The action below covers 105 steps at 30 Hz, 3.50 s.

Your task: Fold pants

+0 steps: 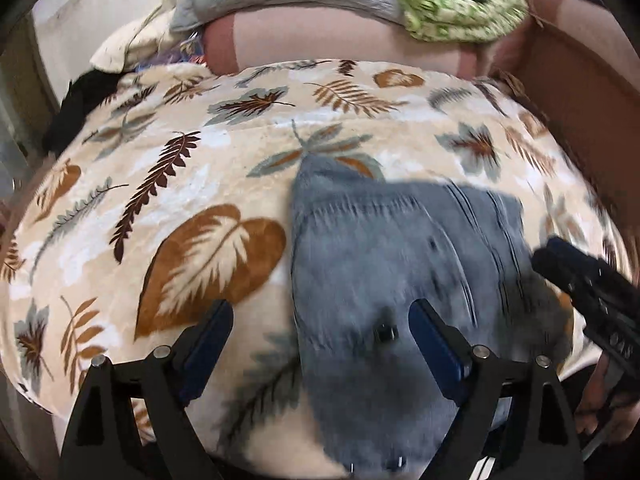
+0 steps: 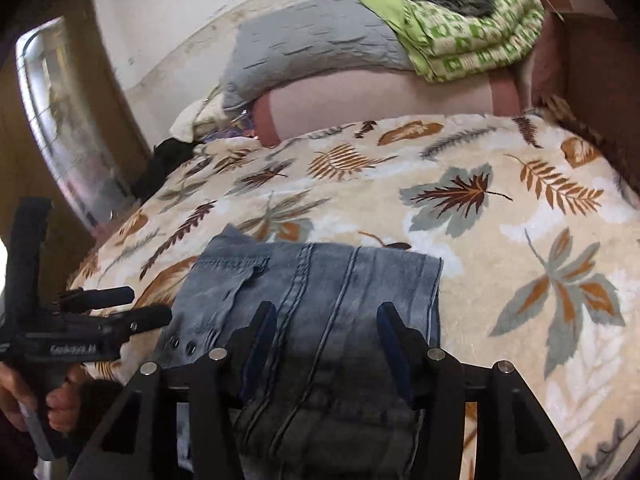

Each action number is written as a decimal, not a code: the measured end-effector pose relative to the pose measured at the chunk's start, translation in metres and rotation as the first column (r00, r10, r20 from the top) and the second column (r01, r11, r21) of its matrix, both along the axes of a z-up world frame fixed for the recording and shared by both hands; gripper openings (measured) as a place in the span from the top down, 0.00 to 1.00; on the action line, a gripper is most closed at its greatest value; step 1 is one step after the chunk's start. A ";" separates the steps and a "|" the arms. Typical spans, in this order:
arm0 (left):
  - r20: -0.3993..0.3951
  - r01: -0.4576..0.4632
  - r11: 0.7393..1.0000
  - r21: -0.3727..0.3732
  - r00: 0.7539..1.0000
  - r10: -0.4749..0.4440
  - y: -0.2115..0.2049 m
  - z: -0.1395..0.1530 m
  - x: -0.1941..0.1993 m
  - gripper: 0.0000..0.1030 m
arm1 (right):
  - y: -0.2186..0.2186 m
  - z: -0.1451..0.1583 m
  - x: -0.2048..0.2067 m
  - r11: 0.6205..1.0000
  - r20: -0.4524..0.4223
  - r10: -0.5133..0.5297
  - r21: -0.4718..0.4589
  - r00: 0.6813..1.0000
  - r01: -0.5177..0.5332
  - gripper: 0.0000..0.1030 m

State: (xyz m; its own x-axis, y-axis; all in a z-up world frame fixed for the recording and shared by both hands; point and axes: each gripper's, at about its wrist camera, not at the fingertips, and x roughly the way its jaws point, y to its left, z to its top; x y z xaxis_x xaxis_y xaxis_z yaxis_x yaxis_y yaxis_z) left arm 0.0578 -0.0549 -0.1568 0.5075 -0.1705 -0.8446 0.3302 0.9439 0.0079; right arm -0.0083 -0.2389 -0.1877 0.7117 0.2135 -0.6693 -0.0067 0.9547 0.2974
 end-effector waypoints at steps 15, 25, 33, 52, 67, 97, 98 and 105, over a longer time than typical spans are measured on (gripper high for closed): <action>0.003 -0.005 0.999 0.046 1.000 0.004 -0.005 -0.048 -0.031 0.04 | 0.010 -0.033 -0.028 0.997 -0.147 -0.011 -0.078 0.989 -0.001 0.45; 0.024 -0.059 0.996 0.067 0.998 0.057 -0.005 -0.046 -0.036 0.02 | 0.012 -0.033 -0.028 0.997 -0.138 -0.009 -0.081 0.990 -0.003 0.44; 0.028 -0.073 0.995 0.075 0.997 0.071 -0.006 -0.046 -0.037 0.02 | 0.013 -0.032 -0.029 0.996 -0.140 -0.011 -0.092 0.990 -0.001 0.44; 0.060 -0.065 0.997 0.040 0.996 0.063 0.006 -0.016 -0.033 0.03 | -0.010 -0.013 -0.037 0.999 -0.051 -0.038 0.023 0.998 0.040 0.43; -0.192 -0.064 0.978 -0.199 0.981 0.025 0.056 -0.027 0.036 0.03 | -0.085 -0.053 -0.020 0.920 -0.212 -0.102 0.351 0.972 0.173 0.37; -0.267 0.095 0.931 -0.352 0.943 -0.197 0.000 -0.039 0.060 0.57 | -0.029 -0.059 0.029 0.893 -0.199 0.101 0.450 0.975 -0.001 0.66; -0.263 0.096 0.934 -0.345 0.945 -0.194 0.000 -0.037 0.059 0.61 | -0.026 -0.055 0.028 0.901 -0.181 0.105 0.433 0.978 -0.016 0.67; -0.193 0.125 0.934 -0.334 0.961 -0.197 0.003 -0.008 0.058 0.71 | -0.008 -0.025 0.027 0.926 -0.074 0.118 0.369 0.990 -0.082 0.68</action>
State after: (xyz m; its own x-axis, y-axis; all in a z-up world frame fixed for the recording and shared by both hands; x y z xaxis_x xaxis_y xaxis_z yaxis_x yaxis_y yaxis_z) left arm 0.1157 -0.0524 -0.1647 0.2582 -0.5102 -0.8204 0.4369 0.8191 -0.3718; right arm 0.0184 -0.2470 -0.2128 0.6123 0.5218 -0.5940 -0.0520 0.7763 0.6283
